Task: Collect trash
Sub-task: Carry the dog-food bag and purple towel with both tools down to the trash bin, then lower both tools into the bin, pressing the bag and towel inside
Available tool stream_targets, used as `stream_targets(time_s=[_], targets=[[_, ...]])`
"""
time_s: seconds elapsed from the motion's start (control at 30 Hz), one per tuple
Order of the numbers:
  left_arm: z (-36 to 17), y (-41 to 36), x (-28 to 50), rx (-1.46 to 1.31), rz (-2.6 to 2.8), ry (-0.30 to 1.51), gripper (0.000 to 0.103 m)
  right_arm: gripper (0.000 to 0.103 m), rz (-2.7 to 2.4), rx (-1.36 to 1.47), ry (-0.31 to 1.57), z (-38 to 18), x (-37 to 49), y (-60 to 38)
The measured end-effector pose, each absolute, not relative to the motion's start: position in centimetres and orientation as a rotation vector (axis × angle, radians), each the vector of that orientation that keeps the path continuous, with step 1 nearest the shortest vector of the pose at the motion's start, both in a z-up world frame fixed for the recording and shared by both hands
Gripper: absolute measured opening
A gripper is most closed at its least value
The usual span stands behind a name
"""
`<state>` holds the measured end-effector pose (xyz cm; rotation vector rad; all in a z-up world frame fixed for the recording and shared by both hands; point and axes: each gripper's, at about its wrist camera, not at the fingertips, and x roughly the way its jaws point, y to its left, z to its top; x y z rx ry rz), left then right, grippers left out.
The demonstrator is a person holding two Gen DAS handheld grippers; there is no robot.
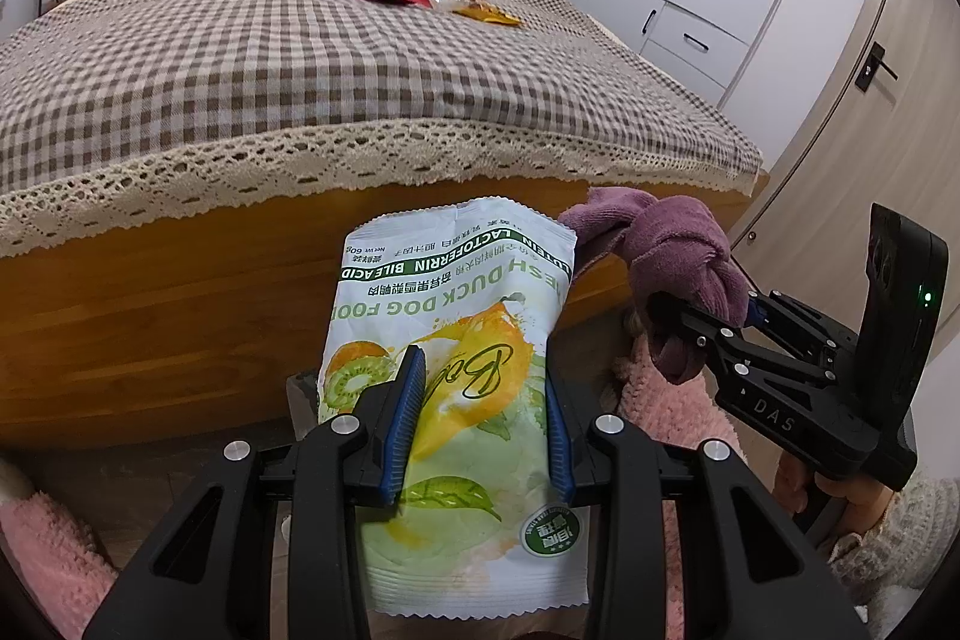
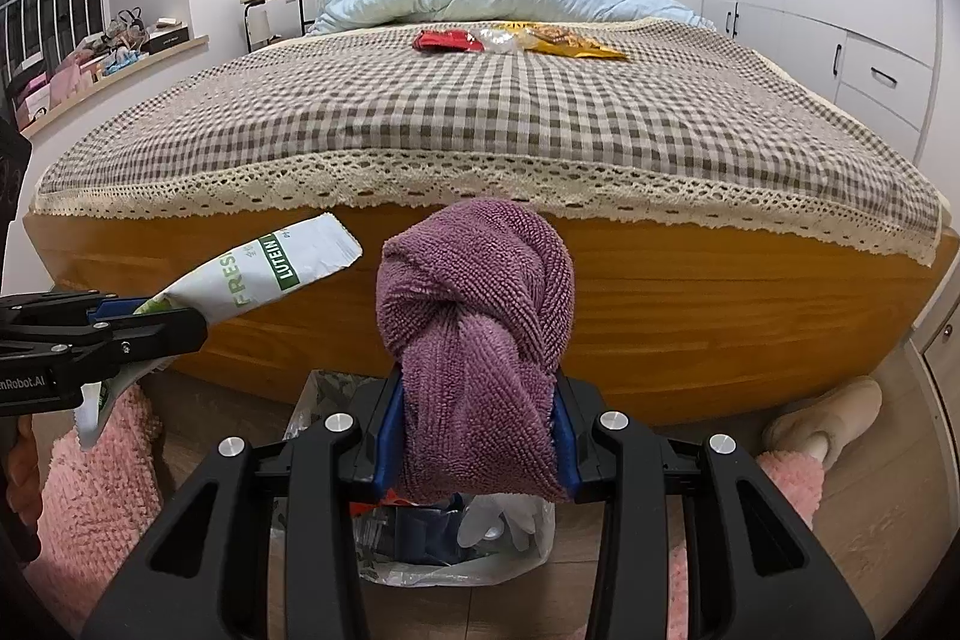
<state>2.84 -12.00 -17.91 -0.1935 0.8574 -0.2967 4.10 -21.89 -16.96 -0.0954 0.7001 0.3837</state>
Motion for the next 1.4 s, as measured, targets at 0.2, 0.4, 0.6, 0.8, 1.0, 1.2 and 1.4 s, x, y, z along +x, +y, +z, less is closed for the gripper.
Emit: stream_targets(time_s=[0.2,0.4,0.6,0.8,1.0,1.2,1.4], targets=[[-19.2,-12.3,3.3,-0.184,-0.292,0.89,0.034,0.039,0.389,-0.092,0.737,-18.3,4.3,-21.8],[-20.7,-12.6,3.9,-0.174,-0.286,0.929,0.034,0.039,0.393,-0.087,0.778,-19.7,4.7,-21.8],[-22.0,-12.9,4.5,-0.165,-0.279,0.961,0.034,0.039,0.394,-0.079,0.815,-21.2,5.0,-22.3],[-23.4,-13.5,5.1,-0.158,-0.279,0.995,0.034,0.039,0.398,-0.074,0.849,-22.4,5.3,-22.4],[-24.4,-13.5,5.5,-0.138,-0.271,1.023,0.034,0.039,0.398,-0.062,0.884,-23.8,5.7,-22.8],[-25.3,-13.3,5.5,-0.11,-0.251,1.044,0.034,0.039,0.39,-0.037,0.916,-24.7,6.1,-23.9],[-26.6,-13.7,6.1,-0.081,-0.24,1.079,0.034,0.039,0.388,-0.007,0.986,-26.7,6.5,-25.9]])
